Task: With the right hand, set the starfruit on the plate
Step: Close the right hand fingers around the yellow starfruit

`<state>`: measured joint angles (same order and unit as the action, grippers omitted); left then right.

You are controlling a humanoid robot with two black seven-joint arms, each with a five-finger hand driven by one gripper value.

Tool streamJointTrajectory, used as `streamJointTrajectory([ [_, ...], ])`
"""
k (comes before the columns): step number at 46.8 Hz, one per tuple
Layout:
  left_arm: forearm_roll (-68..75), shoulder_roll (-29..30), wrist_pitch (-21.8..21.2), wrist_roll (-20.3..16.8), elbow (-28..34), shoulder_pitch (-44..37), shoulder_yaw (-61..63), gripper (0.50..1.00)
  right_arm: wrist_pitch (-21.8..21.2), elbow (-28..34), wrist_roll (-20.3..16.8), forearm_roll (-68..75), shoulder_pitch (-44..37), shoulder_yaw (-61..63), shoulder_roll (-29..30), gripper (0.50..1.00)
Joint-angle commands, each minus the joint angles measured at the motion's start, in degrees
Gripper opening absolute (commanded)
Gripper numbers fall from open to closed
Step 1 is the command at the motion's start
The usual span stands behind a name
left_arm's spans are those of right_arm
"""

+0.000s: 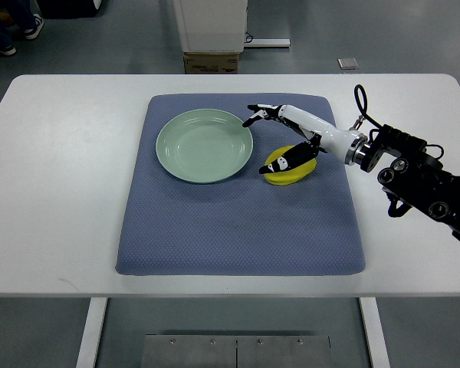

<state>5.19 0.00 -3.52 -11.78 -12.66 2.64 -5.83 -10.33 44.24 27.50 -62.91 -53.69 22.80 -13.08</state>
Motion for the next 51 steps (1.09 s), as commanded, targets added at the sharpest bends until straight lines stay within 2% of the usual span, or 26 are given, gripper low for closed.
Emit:
streamJointTrajectory([
  [1, -0.01, 0.00, 0.00, 0.00, 0.00, 0.00, 0.03, 1.000, 0.05, -0.21, 0.01, -0.46, 0.08, -1.09, -0.45, 0.998],
  [13, -0.01, 0.00, 0.00, 0.00, 0.00, 0.00, -0.06, 1.000, 1.89, -2.40, 0.45, -0.63, -0.01, -3.73, -1.51, 0.995],
  [28, -0.01, 0.00, 0.00, 0.00, 0.00, 0.00, 0.03, 1.000, 4.09, -6.71, 4.23, -0.90, -0.10, -8.92, -1.86, 0.991],
  [42, 0.08, 0.00, 0.00, 0.00, 0.00, 0.00, 0.03, 1.000, 5.32, -7.15, 4.32, -0.98, 0.08, -9.27, -1.25, 0.981],
  [51, -0.01, 0.00, 0.00, 0.00, 0.00, 0.00, -0.06, 1.000, 7.61, -8.12, 4.41, -0.90, 0.08, -9.53, -0.72, 0.970],
])
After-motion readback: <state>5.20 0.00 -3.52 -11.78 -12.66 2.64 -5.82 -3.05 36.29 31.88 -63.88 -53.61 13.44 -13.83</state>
